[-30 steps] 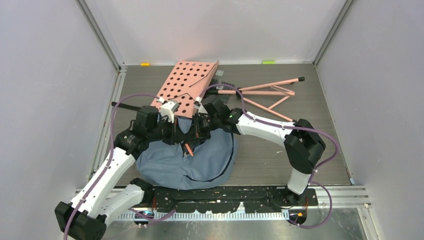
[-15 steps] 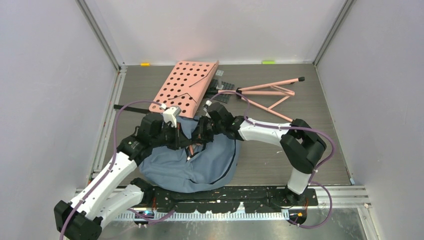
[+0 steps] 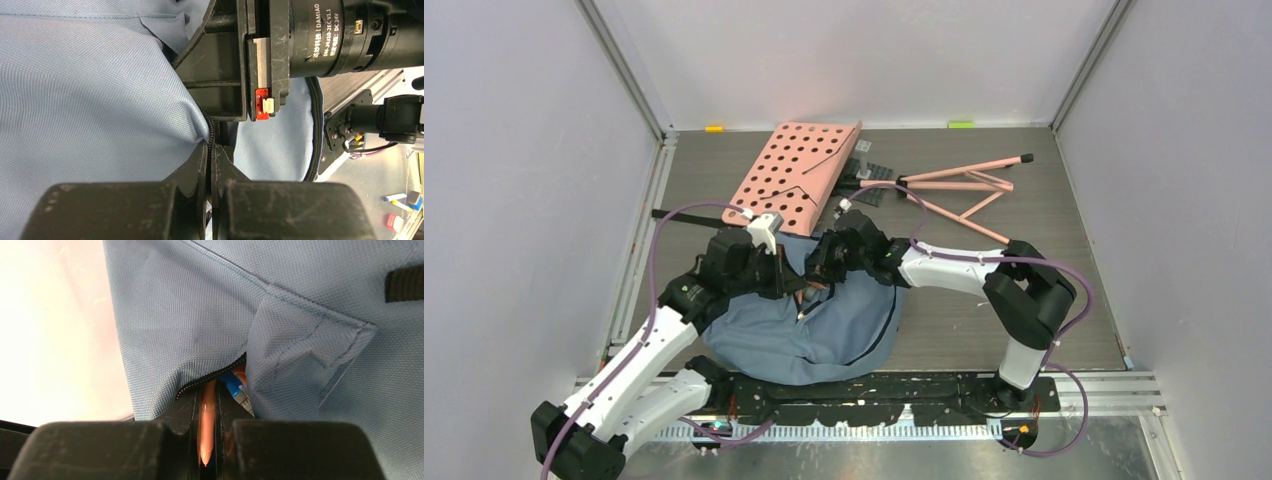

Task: Pack the student bag
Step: Place the stationery in the student bag.

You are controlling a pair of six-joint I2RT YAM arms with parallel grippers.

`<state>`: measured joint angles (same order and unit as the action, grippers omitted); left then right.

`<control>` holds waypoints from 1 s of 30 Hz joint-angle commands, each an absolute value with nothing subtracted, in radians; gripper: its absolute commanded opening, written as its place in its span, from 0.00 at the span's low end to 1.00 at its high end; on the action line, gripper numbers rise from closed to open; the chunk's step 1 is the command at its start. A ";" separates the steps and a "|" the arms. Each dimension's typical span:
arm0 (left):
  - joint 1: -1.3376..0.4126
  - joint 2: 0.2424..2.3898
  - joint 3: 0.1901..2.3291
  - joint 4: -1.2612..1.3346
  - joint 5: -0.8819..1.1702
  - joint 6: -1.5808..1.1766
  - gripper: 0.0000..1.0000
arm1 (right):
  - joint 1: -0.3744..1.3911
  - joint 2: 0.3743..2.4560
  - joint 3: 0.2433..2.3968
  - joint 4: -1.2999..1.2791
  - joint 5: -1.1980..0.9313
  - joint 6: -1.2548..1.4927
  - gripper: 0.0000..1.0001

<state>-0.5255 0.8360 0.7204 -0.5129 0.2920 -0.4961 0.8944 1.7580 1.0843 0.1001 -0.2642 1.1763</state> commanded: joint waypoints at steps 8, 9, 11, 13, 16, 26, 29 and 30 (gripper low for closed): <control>-0.544 0.801 0.696 -0.428 0.259 -0.551 0.00 | 0.946 1.744 1.152 0.154 -0.140 1.108 0.12; -0.544 0.798 0.698 -0.430 0.251 -0.550 0.02 | 0.946 1.734 1.146 0.145 -0.131 1.105 0.17; -0.544 0.784 0.700 -0.439 0.237 -0.542 0.13 | 0.946 1.710 1.134 0.136 -0.119 1.090 0.26; -0.543 0.771 0.710 -0.459 0.210 -0.532 0.27 | 0.945 1.682 1.129 0.104 -0.102 1.061 0.35; -0.544 0.761 0.729 -0.496 0.186 -0.508 0.43 | 0.945 1.643 1.125 0.049 -0.078 1.002 0.44; -0.543 0.711 0.833 -0.651 0.119 -0.431 0.77 | 0.925 1.424 1.053 -0.156 -0.059 0.816 0.53; -0.544 0.731 0.901 -0.734 0.130 -0.385 0.77 | 0.918 1.373 1.020 -0.161 -0.109 0.739 0.54; -0.544 0.741 0.921 -0.766 0.135 -0.375 0.77 | 0.916 1.358 1.012 -0.165 -0.124 0.719 0.54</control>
